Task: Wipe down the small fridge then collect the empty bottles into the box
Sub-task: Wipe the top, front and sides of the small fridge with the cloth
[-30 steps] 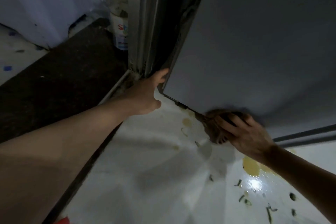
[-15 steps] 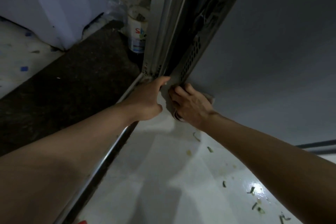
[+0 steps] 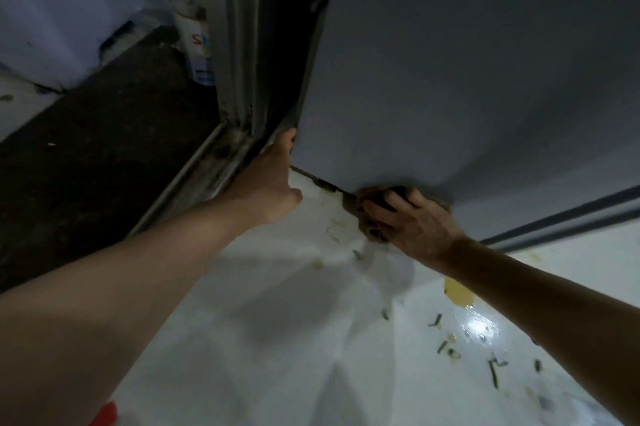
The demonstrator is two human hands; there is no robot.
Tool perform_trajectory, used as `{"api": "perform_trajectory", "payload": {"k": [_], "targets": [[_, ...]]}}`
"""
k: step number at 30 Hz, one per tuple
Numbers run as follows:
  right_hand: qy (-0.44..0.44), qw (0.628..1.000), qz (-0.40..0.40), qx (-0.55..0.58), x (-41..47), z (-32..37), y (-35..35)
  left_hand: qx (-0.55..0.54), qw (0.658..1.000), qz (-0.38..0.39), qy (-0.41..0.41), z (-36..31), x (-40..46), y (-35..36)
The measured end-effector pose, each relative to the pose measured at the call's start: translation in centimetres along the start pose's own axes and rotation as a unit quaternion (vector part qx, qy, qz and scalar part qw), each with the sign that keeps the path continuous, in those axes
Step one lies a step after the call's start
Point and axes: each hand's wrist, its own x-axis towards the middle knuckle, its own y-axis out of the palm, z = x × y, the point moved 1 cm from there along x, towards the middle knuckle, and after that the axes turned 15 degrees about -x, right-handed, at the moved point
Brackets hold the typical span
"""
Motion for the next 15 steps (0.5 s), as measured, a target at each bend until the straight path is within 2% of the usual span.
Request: {"api": "perform_trajectory", "payload": {"k": [5,7,9,11,15], "targets": [[0.071,0.996,0.042,0.036,-7.5,1.3,2.2,0.013,0.998,-0.054,0.017,-0.1,-0.2,0.9],[0.091,0.990,0.064,0.084,-8.8,1.6,2.4,0.058,0.990,-0.111,0.070,-0.5,-1.1,1.7],[0.079,0.985,0.111,0.101,-8.5,1.9,2.0,0.126,0.971,-0.140,0.147,-1.5,-2.2,2.7],[0.079,0.988,0.091,0.094,-7.4,2.2,1.5,0.194,0.950,-0.124,0.210,-2.8,-2.7,4.1],[0.104,0.991,0.035,0.079,-3.3,1.3,-0.1,0.316,0.888,-0.077,0.327,-6.0,-2.3,6.7]]}}
